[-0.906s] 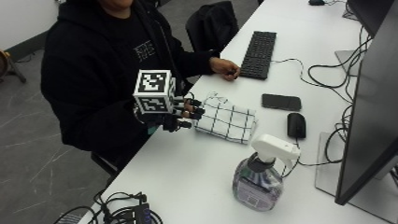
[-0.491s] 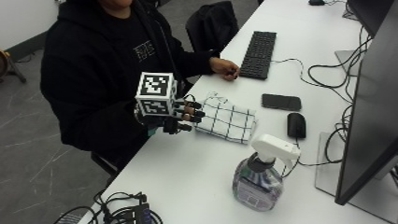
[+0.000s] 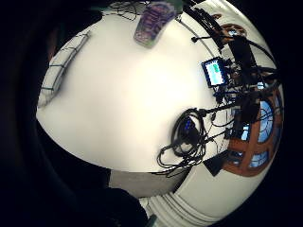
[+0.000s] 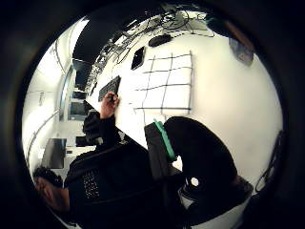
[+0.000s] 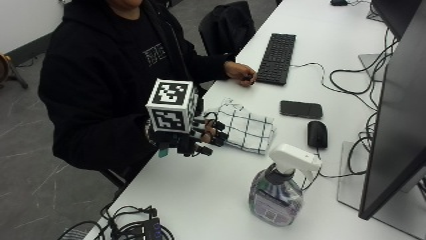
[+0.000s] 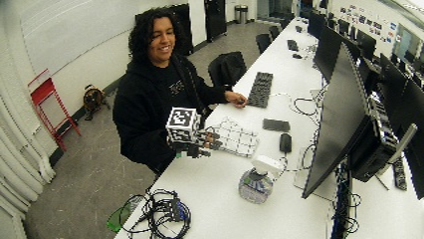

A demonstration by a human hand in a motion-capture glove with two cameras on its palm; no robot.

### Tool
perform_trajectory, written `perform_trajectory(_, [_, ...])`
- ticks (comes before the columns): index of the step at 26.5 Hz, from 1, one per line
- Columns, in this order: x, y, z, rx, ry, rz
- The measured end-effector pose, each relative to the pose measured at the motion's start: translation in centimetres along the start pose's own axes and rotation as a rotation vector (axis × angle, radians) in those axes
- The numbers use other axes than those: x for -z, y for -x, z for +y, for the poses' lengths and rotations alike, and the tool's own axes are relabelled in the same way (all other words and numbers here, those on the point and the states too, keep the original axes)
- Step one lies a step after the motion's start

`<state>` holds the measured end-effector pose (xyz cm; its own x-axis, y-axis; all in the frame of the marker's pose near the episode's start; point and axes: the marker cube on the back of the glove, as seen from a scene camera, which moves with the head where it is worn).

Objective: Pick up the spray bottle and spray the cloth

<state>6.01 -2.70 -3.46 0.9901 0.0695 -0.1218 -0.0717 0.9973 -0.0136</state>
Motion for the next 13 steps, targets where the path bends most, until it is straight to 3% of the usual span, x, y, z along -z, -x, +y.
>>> perform_trajectory(6, [2.2, -4.6, -3.4, -0.101, -0.056, -0.015])
perform_trajectory(13, [4.7, -10.5, -8.3, -0.272, -0.207, -0.272])
